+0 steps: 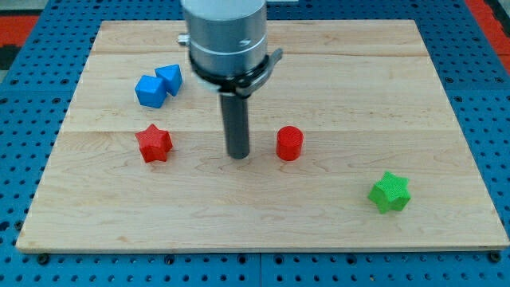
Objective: Place the red circle above the green star
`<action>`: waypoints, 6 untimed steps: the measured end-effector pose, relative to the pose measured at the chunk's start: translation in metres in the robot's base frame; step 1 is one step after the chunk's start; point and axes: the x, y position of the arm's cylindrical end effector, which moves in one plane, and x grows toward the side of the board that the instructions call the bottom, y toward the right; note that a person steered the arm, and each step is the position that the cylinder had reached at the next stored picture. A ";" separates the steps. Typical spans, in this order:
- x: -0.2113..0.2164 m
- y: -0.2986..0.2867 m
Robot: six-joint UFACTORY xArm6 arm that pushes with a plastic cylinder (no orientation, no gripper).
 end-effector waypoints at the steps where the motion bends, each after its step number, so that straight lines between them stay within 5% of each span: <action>1: -0.018 0.053; 2: -0.002 0.123; 6: 0.033 0.132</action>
